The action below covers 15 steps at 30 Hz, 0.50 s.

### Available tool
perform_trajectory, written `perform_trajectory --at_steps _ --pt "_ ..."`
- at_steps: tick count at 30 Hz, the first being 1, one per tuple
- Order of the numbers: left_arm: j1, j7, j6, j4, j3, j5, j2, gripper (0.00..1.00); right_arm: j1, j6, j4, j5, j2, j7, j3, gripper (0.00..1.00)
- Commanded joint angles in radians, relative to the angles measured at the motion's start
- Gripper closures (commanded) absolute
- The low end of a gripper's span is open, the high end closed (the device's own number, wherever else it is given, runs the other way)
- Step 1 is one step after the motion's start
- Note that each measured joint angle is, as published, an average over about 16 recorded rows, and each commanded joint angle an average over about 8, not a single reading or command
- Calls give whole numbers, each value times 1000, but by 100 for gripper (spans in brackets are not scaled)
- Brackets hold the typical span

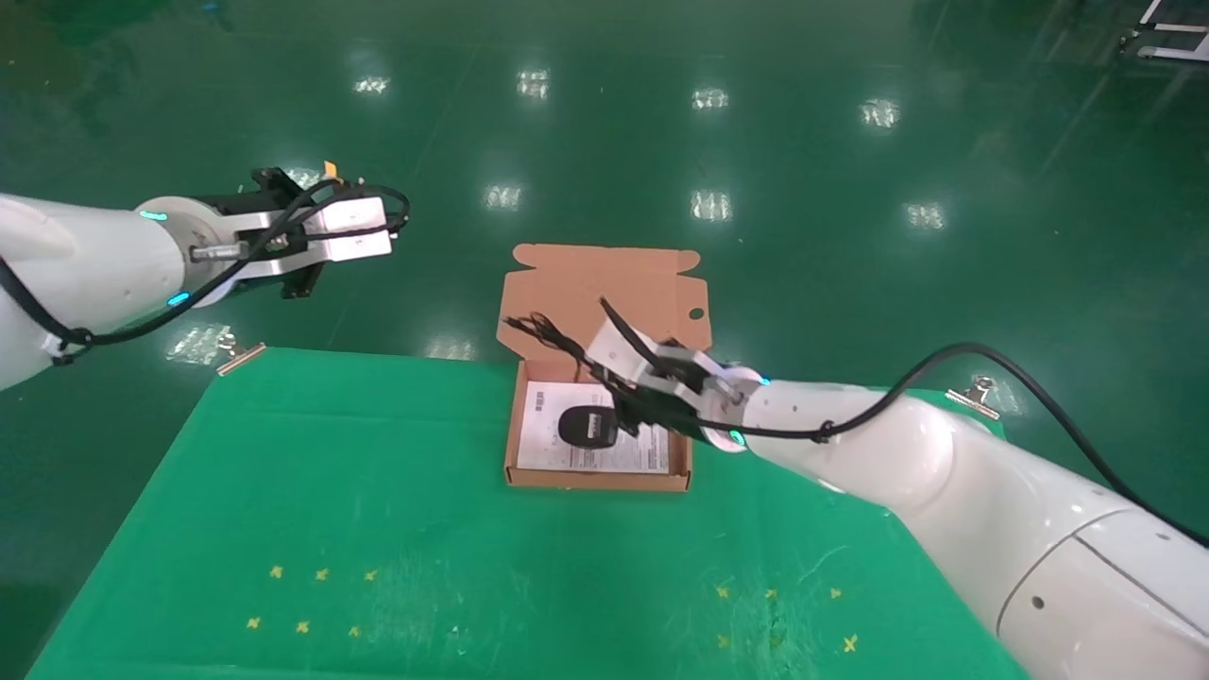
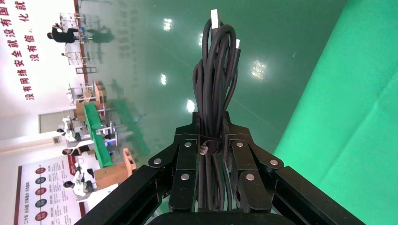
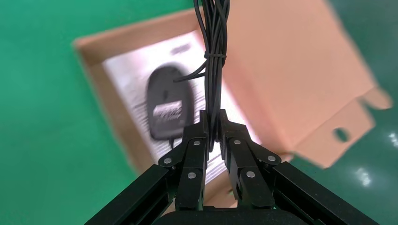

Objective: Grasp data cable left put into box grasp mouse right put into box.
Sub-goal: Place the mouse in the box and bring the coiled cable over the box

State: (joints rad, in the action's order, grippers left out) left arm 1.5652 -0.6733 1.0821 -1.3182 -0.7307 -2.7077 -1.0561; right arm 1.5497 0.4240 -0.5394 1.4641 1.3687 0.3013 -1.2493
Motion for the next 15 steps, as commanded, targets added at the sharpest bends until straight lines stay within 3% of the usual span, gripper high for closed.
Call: perform_trajectory --at_steps 1,2,8,9,10,15 --pt "0 0 0 0 0 0 0 100 -4 12 17 -15 0 1 -15 96" --pt "0 0 0 0 0 0 0 100 -4 17 20 -19 1 0 -22 87" --pt "0 0 0 0 0 0 1 100 -5 26 27 -36 0 -1 -43 12" --pt "0 0 0 0 0 0 0 100 -6 27 26 -39 -2 -1 -45 4" --pt "-1 0 0 0 0 1 0 100 -6 28 23 -40 -4 -1 -45 0" --pt "-6 1 -10 3 -2 9 -9 100 -5 29 1 -42 -22 0 -46 0"
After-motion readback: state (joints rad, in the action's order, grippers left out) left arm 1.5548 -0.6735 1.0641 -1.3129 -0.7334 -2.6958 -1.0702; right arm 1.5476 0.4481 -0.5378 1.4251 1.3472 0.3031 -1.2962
